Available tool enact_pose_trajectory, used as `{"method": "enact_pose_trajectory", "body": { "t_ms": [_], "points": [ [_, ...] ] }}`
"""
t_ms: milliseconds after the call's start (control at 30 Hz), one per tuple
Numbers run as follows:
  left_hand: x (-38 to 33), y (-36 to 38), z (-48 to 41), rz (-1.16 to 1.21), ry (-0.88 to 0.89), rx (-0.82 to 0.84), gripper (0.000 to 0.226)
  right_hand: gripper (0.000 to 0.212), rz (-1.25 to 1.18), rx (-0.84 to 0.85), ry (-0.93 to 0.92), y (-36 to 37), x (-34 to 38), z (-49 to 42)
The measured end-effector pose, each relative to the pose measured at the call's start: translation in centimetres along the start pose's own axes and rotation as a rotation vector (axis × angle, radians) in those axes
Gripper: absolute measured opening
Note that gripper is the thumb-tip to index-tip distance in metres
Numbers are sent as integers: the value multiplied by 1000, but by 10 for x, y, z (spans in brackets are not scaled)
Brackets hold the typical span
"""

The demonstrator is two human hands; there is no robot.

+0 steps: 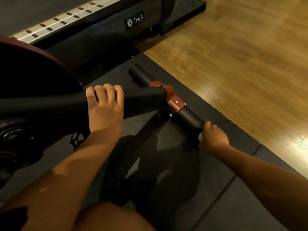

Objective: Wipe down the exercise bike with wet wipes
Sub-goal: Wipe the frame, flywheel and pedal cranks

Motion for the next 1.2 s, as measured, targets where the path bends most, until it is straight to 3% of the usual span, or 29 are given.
{"method": "enact_pose_trajectory", "body": {
  "t_ms": [100, 200, 267, 333, 367, 433, 467, 533, 633, 767, 900, 1033, 1133, 1200],
  "points": [
    [2, -2, -1, 8, -2, -3, 88, 77, 207, 27, -70, -2, 3, 1],
    [0, 0, -2, 20, -4, 45, 94, 98, 349, 361, -61, -25, 6, -7],
    [-2, 0, -3, 29, -16, 39, 94, 65, 494, 495, -169, -46, 19, -22],
    [-4, 1, -4, 29, -15, 31, 94, 27, 333, 325, -286, -73, 44, -47],
    [-4, 2, -4, 30, -12, 29, 94, 23, 218, 173, -323, -87, 59, -60],
    [-4, 3, -4, 36, -5, 20, 93, 44, -4, -82, -312, -101, 85, -81],
    [-5, 2, -4, 38, -1, 13, 93, 61, -94, -115, -281, -98, 95, -87],
    [-5, 2, -3, 37, 8, 12, 92, 90, -175, 30, -244, -74, 114, -92],
    [-5, 2, -3, 41, 16, 13, 89, 109, -227, 194, -215, -38, 122, -86],
    [-5, 1, -5, 47, 12, 13, 91, 92, -242, 148, -215, -26, 117, -75],
    [-5, 0, -4, 45, 22, 21, 93, 69, -197, -15, -221, -21, 118, -80],
    [-5, 2, -6, 37, 28, 0, 94, 83, -177, -183, -134, -27, 131, -90],
    [-5, 4, -5, 34, 30, -8, 94, 97, -115, -165, -105, -23, 137, -100],
    [-6, 5, -6, 29, 31, 0, 93, 91, -139, -148, -112, -23, 135, -107]
  ]
}}
Point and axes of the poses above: each hand's wrist, its own z-axis away from the middle knuckle, its own y-axis out of the palm, x = y × z, the point moved 4 cm from there along -z, towards the middle knuckle, and after that the axes turned 2 degrees about -x, right-handed, at the moved point
